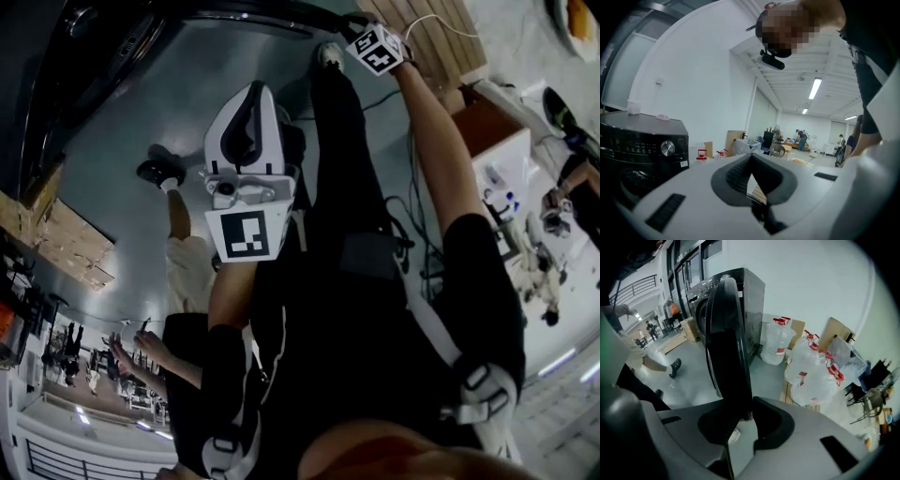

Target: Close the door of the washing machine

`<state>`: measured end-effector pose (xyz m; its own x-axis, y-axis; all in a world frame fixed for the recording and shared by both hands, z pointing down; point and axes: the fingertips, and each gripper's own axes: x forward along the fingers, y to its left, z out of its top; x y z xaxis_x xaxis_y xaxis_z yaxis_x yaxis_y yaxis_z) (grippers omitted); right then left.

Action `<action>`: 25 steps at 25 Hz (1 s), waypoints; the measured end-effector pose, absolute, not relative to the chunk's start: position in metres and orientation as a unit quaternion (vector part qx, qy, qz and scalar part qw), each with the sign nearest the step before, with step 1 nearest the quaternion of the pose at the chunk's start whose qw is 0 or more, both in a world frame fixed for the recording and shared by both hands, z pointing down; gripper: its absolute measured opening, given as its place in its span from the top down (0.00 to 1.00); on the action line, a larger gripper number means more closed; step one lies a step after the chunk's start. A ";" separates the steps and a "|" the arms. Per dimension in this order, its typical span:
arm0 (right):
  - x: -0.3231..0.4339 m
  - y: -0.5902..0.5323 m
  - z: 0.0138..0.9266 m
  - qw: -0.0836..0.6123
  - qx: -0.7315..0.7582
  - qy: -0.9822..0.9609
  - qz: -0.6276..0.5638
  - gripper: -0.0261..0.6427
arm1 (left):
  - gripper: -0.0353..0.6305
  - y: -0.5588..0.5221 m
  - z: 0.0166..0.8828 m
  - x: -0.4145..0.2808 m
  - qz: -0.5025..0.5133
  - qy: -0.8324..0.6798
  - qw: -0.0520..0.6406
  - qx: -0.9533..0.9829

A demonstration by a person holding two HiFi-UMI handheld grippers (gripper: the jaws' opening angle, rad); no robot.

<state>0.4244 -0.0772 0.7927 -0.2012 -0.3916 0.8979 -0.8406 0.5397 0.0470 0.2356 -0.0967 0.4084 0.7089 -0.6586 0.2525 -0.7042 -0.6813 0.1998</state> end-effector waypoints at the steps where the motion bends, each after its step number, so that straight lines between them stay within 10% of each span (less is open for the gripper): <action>1: 0.416 -0.070 0.793 0.474 0.422 -0.735 0.239 0.86 | 0.94 -0.093 0.410 0.227 0.078 -0.371 0.144 0.914; 25: 0.273 0.030 0.813 0.436 0.492 -0.699 0.282 0.87 | 0.94 0.011 0.419 0.091 0.046 -0.445 0.144 0.883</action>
<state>0.2733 0.0303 0.8126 -0.1370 -0.4418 0.8866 -0.9332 0.3578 0.0341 0.0910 0.0112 0.4192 0.6001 -0.7722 0.2087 -0.7986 -0.5631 0.2126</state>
